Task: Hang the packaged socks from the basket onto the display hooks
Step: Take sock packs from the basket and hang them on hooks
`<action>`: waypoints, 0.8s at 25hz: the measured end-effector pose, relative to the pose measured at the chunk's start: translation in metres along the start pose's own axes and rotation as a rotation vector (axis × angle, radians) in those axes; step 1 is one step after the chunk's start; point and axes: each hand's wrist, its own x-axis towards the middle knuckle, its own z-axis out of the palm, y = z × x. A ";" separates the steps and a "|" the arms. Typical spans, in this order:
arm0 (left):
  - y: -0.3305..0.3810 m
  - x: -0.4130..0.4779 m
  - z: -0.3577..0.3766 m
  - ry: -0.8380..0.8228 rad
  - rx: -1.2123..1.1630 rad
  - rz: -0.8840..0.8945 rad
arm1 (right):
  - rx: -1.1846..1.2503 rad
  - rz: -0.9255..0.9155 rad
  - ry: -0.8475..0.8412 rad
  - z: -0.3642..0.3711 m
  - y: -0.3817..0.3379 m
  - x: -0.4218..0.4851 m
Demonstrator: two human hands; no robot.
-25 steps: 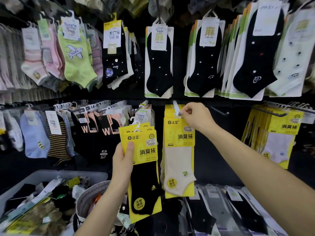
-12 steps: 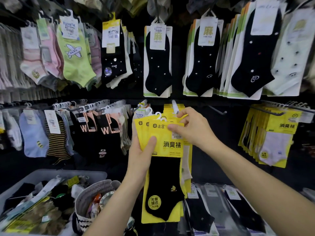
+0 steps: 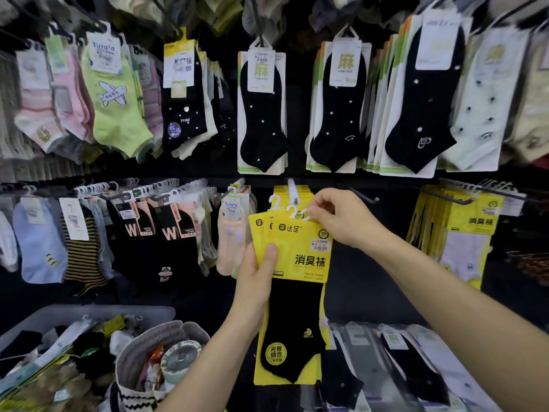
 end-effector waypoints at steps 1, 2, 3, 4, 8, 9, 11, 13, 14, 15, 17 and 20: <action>-0.003 0.000 -0.003 0.002 -0.008 -0.023 | 0.005 0.019 -0.007 0.000 -0.001 0.003; -0.005 0.000 -0.006 0.000 -0.021 -0.050 | 0.001 0.032 -0.022 0.001 -0.003 0.006; -0.009 0.001 -0.011 0.003 -0.029 -0.082 | -0.008 0.038 -0.039 0.003 -0.005 0.008; -0.012 0.002 -0.016 0.012 -0.037 -0.106 | -0.016 0.039 -0.053 0.006 -0.007 0.011; -0.020 0.003 -0.042 0.164 -0.048 -0.185 | -0.113 0.027 0.009 0.012 -0.017 0.019; -0.022 0.004 -0.051 0.208 -0.045 -0.184 | -0.140 0.031 0.041 0.011 -0.017 0.023; -0.023 0.002 -0.066 0.264 -0.014 -0.196 | -0.171 0.049 0.074 0.007 -0.016 0.033; -0.025 -0.001 -0.079 0.294 0.035 -0.209 | -0.201 0.084 0.063 0.007 -0.012 0.043; -0.026 -0.003 -0.084 0.306 0.051 -0.212 | -0.217 0.106 0.047 0.009 -0.010 0.047; -0.026 -0.005 -0.088 0.317 0.059 -0.213 | -0.230 0.122 0.030 0.012 -0.008 0.049; -0.025 -0.007 -0.092 0.335 0.057 -0.220 | -0.239 0.129 0.018 0.017 -0.004 0.053; -0.018 -0.008 -0.093 0.322 0.063 -0.221 | -0.205 0.127 0.045 0.018 0.002 0.055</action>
